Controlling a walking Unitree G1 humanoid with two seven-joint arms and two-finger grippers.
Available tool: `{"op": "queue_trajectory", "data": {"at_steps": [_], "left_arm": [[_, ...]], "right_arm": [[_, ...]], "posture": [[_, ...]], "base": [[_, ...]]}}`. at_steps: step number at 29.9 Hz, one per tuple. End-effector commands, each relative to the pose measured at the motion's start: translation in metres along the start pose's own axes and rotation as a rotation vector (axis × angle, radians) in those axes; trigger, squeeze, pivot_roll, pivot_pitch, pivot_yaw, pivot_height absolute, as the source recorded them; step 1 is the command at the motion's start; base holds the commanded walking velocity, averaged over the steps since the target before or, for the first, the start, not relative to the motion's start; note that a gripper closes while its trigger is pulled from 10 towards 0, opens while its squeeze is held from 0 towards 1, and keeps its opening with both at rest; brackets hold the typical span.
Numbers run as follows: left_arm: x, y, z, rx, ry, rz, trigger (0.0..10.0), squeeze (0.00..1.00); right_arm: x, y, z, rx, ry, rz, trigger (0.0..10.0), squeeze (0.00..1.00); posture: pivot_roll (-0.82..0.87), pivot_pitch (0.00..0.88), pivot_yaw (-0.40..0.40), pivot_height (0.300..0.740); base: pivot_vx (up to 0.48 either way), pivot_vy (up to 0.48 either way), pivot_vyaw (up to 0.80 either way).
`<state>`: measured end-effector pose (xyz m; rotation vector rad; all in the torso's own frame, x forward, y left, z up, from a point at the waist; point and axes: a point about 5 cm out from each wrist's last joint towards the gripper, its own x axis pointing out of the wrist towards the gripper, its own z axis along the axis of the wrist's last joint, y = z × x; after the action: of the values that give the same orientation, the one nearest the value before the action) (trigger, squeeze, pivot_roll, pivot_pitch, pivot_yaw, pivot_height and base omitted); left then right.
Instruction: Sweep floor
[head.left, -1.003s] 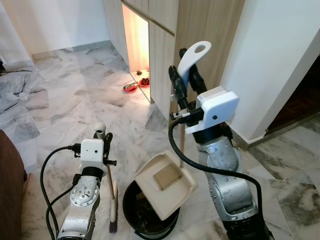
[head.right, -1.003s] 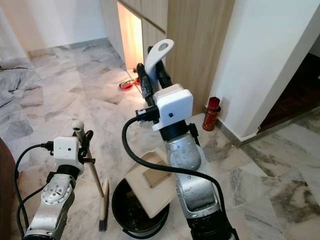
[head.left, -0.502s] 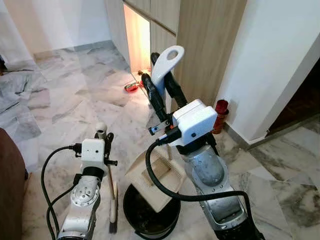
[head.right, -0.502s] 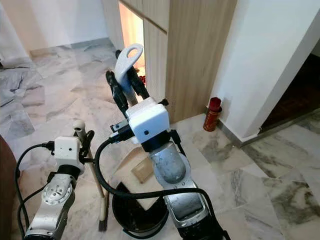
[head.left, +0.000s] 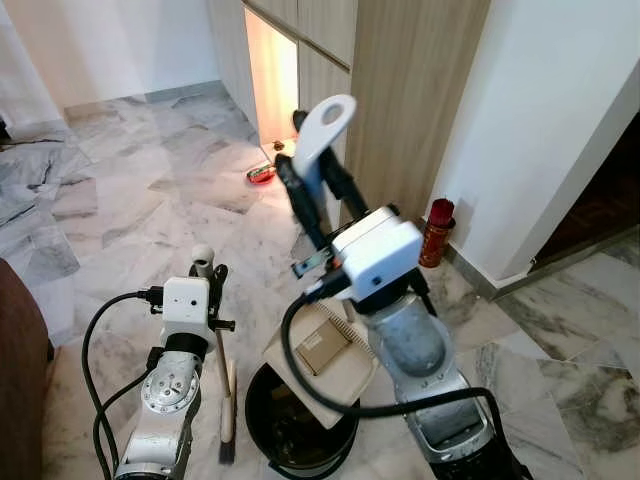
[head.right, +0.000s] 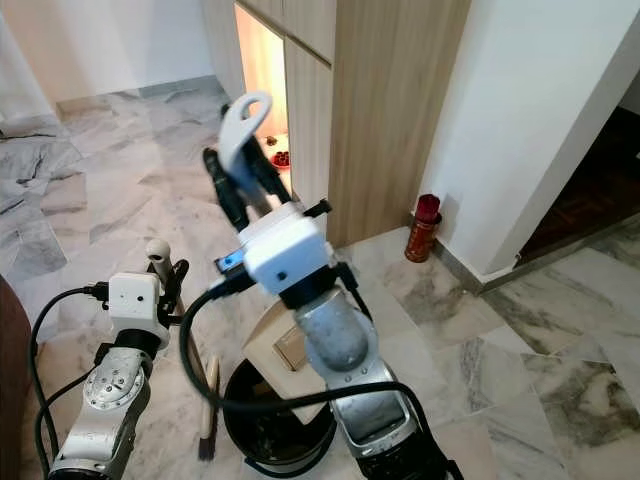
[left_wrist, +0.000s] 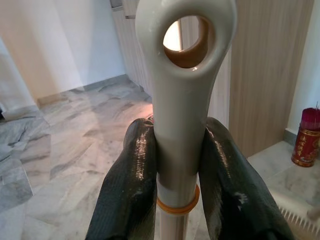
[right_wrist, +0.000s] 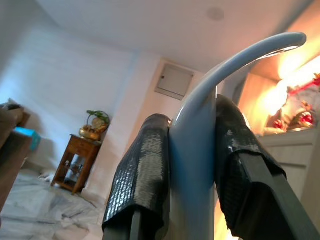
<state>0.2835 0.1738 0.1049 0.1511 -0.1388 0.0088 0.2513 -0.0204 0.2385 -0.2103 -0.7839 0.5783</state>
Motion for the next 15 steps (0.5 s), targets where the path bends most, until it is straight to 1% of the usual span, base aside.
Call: {"op": "queue_trajectory", "data": {"at_steps": [1, 6, 10, 12, 14, 15], "left_arm": [[0.005, -0.002, 0.011, 0.003, -0.060, -0.014, 10.0, 0.00], [0.005, -0.001, 0.011, 0.002, -0.062, -0.009, 10.0, 0.00], [0.005, -0.001, 0.011, 0.001, -0.062, -0.010, 10.0, 0.00], [0.005, -0.001, 0.011, 0.001, -0.062, -0.010, 10.0, 0.00], [0.005, -0.002, 0.010, 0.003, -0.059, -0.013, 10.0, 0.00], [0.005, -0.002, 0.011, 0.001, -0.059, -0.013, 10.0, 0.00]], "right_arm": [[0.005, 0.001, 0.010, -0.039, -0.072, 0.023, 10.0, 0.00], [0.005, 0.002, 0.011, -0.062, -0.077, 0.040, 10.0, 0.00], [0.006, 0.003, 0.011, -0.059, -0.076, 0.044, 10.0, 0.00], [0.006, 0.003, 0.010, -0.054, -0.073, 0.047, 10.0, 0.00], [0.004, 0.010, 0.004, -0.017, -0.024, 0.100, 10.0, 0.00], [0.003, 0.011, 0.003, -0.016, -0.024, 0.105, 10.0, 0.00]], "posture": [[0.01, 0.000, -0.004, 0.740], [0.01, 0.000, -0.007, 0.740], [0.01, 0.000, -0.007, 0.740], [0.01, 0.000, -0.006, 0.740], [0.00, 0.000, -0.005, 0.740], [0.01, 0.000, -0.006, 0.740]], "base": [[0.000, 0.000, 0.00], [0.000, 0.000, 0.00], [0.000, 0.000, 0.00], [0.000, 0.000, 0.00], [0.000, 0.000, 0.00], [0.000, 0.000, 0.00]]}}
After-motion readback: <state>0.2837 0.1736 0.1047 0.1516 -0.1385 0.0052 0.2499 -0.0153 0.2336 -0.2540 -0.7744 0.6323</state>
